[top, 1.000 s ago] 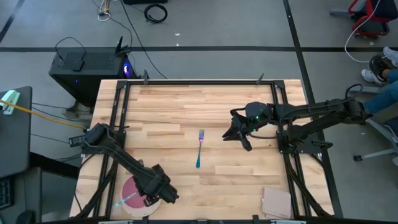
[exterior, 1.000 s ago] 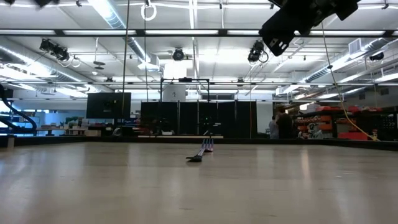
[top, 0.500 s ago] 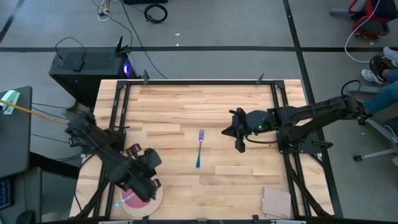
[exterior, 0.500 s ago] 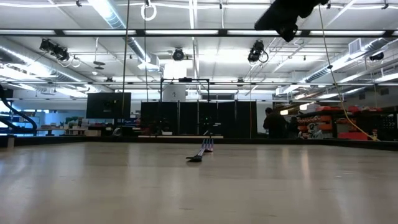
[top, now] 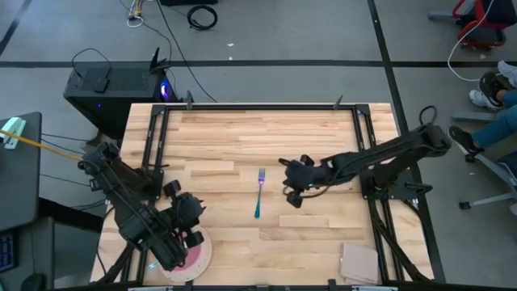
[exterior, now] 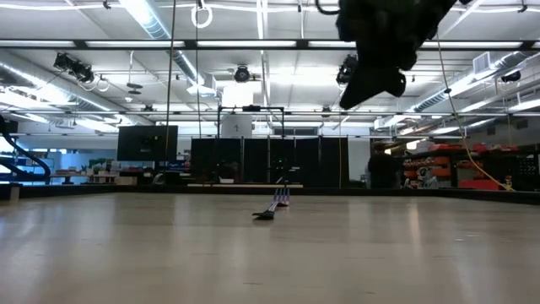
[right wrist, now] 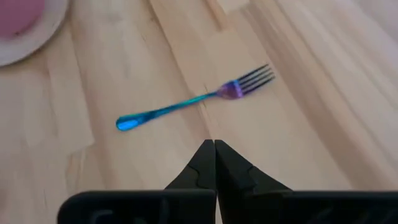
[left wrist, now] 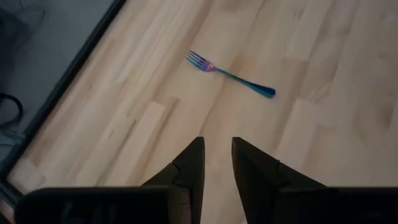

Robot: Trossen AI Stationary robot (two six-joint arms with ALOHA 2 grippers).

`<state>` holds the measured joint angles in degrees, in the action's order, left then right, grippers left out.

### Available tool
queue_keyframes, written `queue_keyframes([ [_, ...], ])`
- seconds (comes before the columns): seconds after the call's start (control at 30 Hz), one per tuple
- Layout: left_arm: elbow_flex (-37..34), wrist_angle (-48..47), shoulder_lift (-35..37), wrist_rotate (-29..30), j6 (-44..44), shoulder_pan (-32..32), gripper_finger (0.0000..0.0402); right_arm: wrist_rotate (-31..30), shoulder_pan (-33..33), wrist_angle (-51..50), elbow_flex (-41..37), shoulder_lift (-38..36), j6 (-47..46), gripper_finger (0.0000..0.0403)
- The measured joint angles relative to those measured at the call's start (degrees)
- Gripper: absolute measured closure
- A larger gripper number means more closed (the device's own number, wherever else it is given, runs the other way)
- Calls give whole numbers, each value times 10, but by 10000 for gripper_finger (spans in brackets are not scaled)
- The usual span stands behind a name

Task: Set table place
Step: Put the fork beside the white pattern plate

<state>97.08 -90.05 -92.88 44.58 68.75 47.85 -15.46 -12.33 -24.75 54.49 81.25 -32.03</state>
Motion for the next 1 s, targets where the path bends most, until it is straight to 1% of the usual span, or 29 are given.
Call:
queue_keyframes([
  [0.1,0,0,0,9,-33,0,311,-2,0,-23,44,49,-30,402],
  [0.17,0,1,0,25,-39,-1,314,-11,0,-59,82,84,-47,402],
  [0.3,0,0,0,39,-64,-1,319,-27,6,-137,159,150,-122,402],
  [0.4,0,0,0,43,-90,-2,321,-29,10,-162,198,188,-161,402],
  [0.47,0,0,0,47,-112,-4,321,-24,11,-163,213,208,-167,402],
  [0.6,0,0,1,46,-181,-4,318,-10,9,-172,233,230,-209,402],
  [0.73,0,0,15,23,-211,-5,318,-7,5,-175,238,237,-265,403],
  [0.87,0,0,26,15,-194,-1,324,-5,1,-175,238,236,-293,403],
  [1.0,0,1,33,15,-164,4,329,17,-1,-174,238,236,-301,403],
])
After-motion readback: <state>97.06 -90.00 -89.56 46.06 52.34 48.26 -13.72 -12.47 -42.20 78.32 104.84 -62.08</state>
